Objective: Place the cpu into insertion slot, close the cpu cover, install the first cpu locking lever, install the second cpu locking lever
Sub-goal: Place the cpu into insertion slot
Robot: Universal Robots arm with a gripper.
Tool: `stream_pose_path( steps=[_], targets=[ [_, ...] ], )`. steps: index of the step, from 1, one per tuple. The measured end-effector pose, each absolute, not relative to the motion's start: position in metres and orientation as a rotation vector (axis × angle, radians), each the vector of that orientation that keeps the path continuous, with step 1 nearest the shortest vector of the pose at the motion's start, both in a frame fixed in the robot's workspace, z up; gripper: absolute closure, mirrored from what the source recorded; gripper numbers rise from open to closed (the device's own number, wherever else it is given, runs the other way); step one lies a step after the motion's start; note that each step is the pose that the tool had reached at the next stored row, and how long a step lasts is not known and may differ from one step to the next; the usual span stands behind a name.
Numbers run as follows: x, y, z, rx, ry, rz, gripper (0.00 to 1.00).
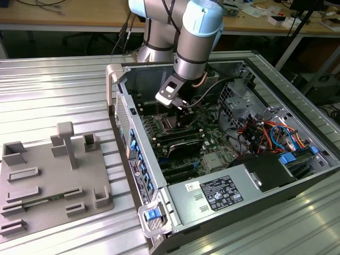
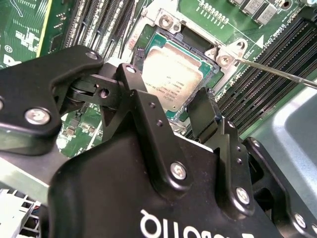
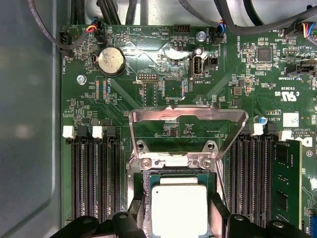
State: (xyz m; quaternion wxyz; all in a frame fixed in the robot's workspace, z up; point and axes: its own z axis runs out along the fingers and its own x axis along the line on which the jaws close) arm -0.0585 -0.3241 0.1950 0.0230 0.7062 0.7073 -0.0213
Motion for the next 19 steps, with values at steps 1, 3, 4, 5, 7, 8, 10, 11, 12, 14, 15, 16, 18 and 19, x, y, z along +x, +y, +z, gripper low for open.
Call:
stream_pose_path(
  steps=[1,3,4,5,7,8,10,11,12,14,15,16,18,19],
  targets=[
    [-0.0585,-0.3241,0.1950,2.187,2.190,-0.066,0.39],
    [-0.0585,-0.3237,0.1951,2.188,2.189,-0.066,0.39],
    [-0.0585,-0.3235,0.1951,2.189,2.187,-0.066,0.39],
    [-0.0585,-0.3234,0.1950,2.192,2.185,-0.066,0.39],
    [-0.0585,-0.3233,0.1950,2.197,2.180,-0.066,0.39],
    [-0.0585,-0.3232,0.1950,2.199,2.178,-0.066,0.39],
    [-0.0585,-0.3232,0.1950,2.199,2.178,-0.066,0.39],
    [-0.0585,-0.3232,0.1950,2.199,2.178,-0.066,0.39],
    [-0.0585,-0.3232,0.1950,2.199,2.178,-0.066,0.39],
    [-0.0585,-0.3232,0.1950,2.199,2.178,-0.066,0.39],
    [-0.0585,-0.3232,0.1950,2.199,2.178,-0.066,0.39],
    [-0.0585,-0.3232,0.1950,2.199,2.178,-0.066,0.39],
    [-0.0585,-0.3232,0.1950,2.199,2.178,-0.066,0.39],
    [-0.0585,-0.3232,0.1950,2.199,2.178,-0.066,0.39]
  ],
)
